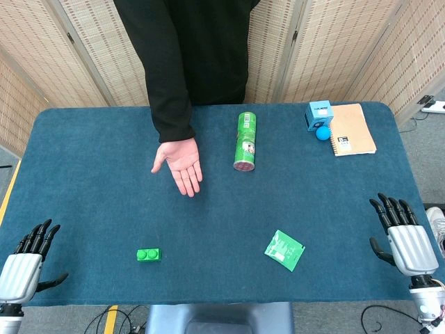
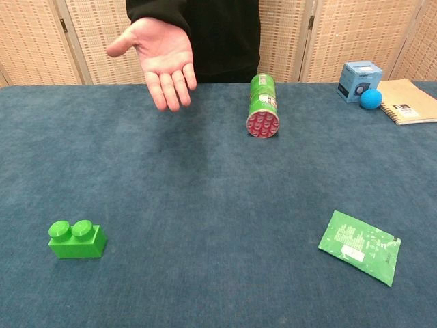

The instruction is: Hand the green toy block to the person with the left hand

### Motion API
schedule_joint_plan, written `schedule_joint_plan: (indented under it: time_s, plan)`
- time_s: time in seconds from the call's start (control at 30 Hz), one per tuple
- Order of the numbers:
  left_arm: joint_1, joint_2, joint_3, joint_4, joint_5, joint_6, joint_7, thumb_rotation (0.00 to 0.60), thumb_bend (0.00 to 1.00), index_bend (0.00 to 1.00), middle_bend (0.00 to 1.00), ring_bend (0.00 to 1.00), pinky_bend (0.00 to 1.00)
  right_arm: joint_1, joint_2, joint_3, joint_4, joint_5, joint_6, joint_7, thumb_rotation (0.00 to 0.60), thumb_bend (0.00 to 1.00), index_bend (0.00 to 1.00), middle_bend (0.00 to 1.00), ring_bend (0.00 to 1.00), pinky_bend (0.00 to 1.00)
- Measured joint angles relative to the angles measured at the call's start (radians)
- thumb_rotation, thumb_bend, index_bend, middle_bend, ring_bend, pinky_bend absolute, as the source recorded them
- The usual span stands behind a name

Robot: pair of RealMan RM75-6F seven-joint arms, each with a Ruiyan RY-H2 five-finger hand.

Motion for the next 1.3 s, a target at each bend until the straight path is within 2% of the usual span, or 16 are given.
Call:
schedule_joint_plan:
  time_s: [0.23,0.3,0.4,0.47,0.67,0.9,1.03,1.17,1.3]
  plan:
    - [-0.009,-0.009,0.005,0.009,0.023,-0.005,-0.011,0.600,0.14,0.00,0.00,0.00,0.19,0.001,0.004,-0.004,-0.005,-0.007,-0.003,0.005,0.600,0.32,0.00,0.00,0.00,0.00]
    - [-0.014,-0.017,0.011,0.012,0.046,-0.005,-0.016,0.600,0.14,0.03,0.00,0.02,0.21,-0.002,0.009,-0.008,-0.007,-0.019,0.006,0.016,0.600,0.32,0.00,0.00,0.00,0.00]
    - [-0.026,-0.034,0.031,0.015,0.092,-0.017,-0.027,0.600,0.14,0.16,0.12,0.15,0.27,-0.007,0.017,-0.014,-0.008,-0.037,0.019,0.036,0.600,0.32,0.00,0.00,0.00,0.00]
    - [-0.036,-0.042,0.044,0.004,0.107,-0.044,-0.030,0.600,0.14,0.22,0.20,0.21,0.30,-0.009,0.019,-0.018,-0.008,-0.051,0.024,0.043,0.600,0.32,0.00,0.00,0.00,0.00]
    - [-0.077,-0.069,0.054,-0.068,0.086,-0.151,0.034,0.600,0.14,0.27,0.24,0.25,0.33,-0.009,0.029,-0.035,-0.005,-0.101,0.035,0.074,0.600,0.32,0.00,0.00,0.00,0.00]
    - [-0.124,-0.120,0.006,-0.155,-0.067,-0.263,0.247,0.600,0.14,0.35,0.35,0.35,0.44,-0.017,0.057,-0.049,0.006,-0.147,0.072,0.151,0.600,0.32,0.00,0.00,0.00,0.00]
    - [-0.163,-0.166,-0.053,-0.203,-0.203,-0.306,0.389,0.600,0.14,0.38,0.38,0.35,0.45,-0.021,0.074,-0.055,0.018,-0.169,0.093,0.203,0.600,0.32,0.00,0.00,0.00,0.00]
    - [-0.209,-0.206,-0.111,-0.215,-0.325,-0.352,0.423,0.600,0.14,0.40,0.39,0.36,0.47,-0.024,0.087,-0.058,0.030,-0.186,0.114,0.244,0.600,0.32,0.00,0.00,0.00,0.00]
    - [-0.253,-0.242,-0.148,-0.223,-0.433,-0.388,0.449,0.600,0.14,0.40,0.40,0.37,0.47,-0.026,0.097,-0.059,0.041,-0.194,0.127,0.282,0.600,0.32,0.00,0.00,0.00,0.00]
